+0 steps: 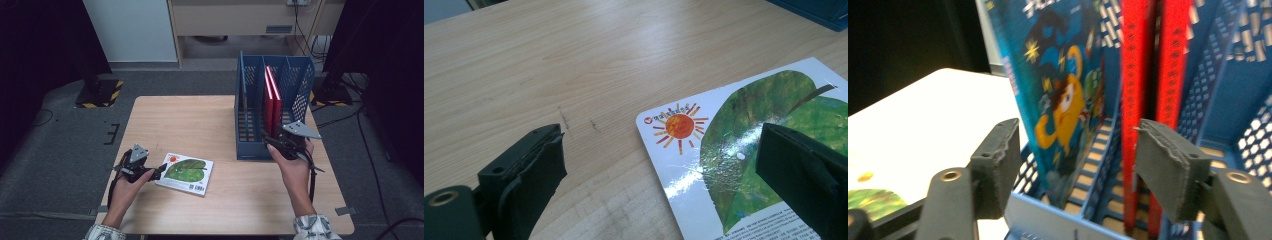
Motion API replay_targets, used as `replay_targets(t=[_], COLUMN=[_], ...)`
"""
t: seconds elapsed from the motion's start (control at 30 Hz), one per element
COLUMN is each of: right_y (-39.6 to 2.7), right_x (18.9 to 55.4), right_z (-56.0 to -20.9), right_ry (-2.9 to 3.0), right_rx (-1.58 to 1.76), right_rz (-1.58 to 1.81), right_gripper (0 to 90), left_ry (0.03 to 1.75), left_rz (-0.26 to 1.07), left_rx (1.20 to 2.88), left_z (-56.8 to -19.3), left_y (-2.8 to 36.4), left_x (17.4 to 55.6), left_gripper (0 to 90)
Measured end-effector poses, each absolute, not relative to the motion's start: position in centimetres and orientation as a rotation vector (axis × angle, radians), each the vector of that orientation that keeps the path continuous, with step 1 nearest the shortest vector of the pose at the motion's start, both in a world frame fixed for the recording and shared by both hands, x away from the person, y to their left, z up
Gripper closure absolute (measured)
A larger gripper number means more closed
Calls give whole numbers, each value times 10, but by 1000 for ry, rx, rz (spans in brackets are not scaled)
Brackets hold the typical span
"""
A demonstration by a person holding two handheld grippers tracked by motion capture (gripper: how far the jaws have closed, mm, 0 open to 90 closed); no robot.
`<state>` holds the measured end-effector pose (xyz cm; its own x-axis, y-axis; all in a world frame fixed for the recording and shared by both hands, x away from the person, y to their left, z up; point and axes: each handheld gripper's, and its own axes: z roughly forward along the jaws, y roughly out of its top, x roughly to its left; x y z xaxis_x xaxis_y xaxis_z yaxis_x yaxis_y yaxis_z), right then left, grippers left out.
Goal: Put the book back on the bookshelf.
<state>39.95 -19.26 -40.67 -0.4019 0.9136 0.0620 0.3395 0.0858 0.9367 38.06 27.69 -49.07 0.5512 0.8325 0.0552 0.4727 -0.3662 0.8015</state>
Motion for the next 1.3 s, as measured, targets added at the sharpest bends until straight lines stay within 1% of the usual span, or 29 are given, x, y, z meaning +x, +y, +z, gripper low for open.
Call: replay_targets(t=[0.27, 0.43, 0.53, 1.03, 1.3], right_y=[-179, -165, -157, -114, -100], right_x=[386, 379, 375, 362, 360], right_z=[-418, -427, -435, -463, -476], right_ry=[1879, 1942, 1980, 2143, 2200], right_rx=[1192, 1148, 1125, 1020, 984], right_rz=[1333, 1351, 1362, 1422, 1393], right_gripper=[243, 205, 190, 134, 99], left_ry=[1036, 1027, 1027, 1036, 1036], left_rz=[572, 536, 508, 477, 438], left_rx=[2045, 2055, 2058, 2099, 2154], left_z=[-495, -497, -499, -505, -511], left_y=[273, 271, 269, 270, 265], left_x=[381, 378, 376, 362, 362], left_gripper=[46, 47, 52, 52, 51])
